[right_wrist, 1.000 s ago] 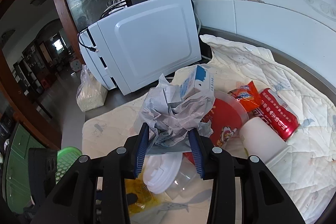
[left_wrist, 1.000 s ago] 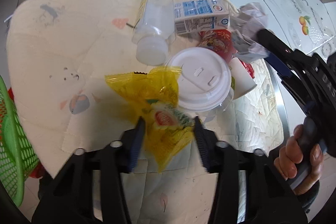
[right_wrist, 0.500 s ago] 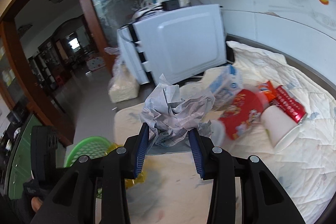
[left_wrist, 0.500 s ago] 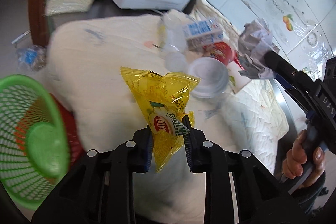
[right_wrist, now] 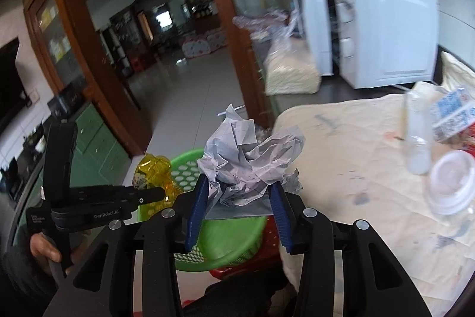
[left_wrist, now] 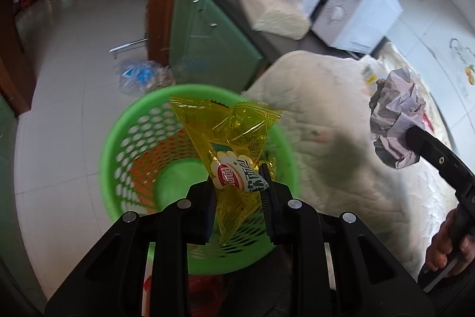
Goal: Collect trash
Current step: 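Carry both items to the green basket and open both tools to drop them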
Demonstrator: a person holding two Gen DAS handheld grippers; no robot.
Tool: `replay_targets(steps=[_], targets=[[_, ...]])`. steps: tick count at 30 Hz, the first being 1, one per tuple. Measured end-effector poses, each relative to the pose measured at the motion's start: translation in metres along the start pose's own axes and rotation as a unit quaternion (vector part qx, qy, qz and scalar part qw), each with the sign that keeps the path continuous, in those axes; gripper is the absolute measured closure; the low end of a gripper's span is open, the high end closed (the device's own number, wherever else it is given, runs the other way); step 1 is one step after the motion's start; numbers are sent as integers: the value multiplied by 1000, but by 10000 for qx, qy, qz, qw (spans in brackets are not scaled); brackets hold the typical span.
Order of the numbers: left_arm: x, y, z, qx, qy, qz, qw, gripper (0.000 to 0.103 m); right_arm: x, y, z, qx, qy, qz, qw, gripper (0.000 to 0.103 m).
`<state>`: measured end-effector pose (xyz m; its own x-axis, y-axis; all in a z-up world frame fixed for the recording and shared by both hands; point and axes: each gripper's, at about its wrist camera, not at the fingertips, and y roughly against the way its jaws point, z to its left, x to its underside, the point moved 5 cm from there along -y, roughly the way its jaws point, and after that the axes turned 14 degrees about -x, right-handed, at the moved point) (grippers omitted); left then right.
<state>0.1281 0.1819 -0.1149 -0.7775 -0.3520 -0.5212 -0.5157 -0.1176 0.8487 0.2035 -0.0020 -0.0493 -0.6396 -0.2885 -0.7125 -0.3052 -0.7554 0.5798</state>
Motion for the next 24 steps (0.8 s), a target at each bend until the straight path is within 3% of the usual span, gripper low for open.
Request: replay_targets(steps=[3, 6, 7, 9, 13, 17, 24], targets=[[7, -12, 20, -130, 192, 152, 9996, 73, 10, -34, 9, -164, -20, 290, 9994, 60], [13, -17, 37, -221, 331, 208, 9990, 60, 19, -61, 16, -340, -65, 493, 9982, 57], [14, -18, 41, -236, 350, 200, 9989, 59, 21, -67, 18, -373, -58, 534, 9979, 53], [13, -21, 47, -292, 407, 209, 9985, 46, 24, -75, 22, -402, -66, 566, 9976, 42], [12, -20, 58, -416, 486, 143, 9979, 30, 27, -80, 33, -495, -66, 479, 9976, 29], [10, -19, 64, -461, 511, 95, 9976, 24, 27, -64, 32, -405, -55, 313, 9987, 27], [4, -12, 45, -415, 315, -58, 9986, 20, 24, -4, 0, 159, -264, -166, 9994, 23]])
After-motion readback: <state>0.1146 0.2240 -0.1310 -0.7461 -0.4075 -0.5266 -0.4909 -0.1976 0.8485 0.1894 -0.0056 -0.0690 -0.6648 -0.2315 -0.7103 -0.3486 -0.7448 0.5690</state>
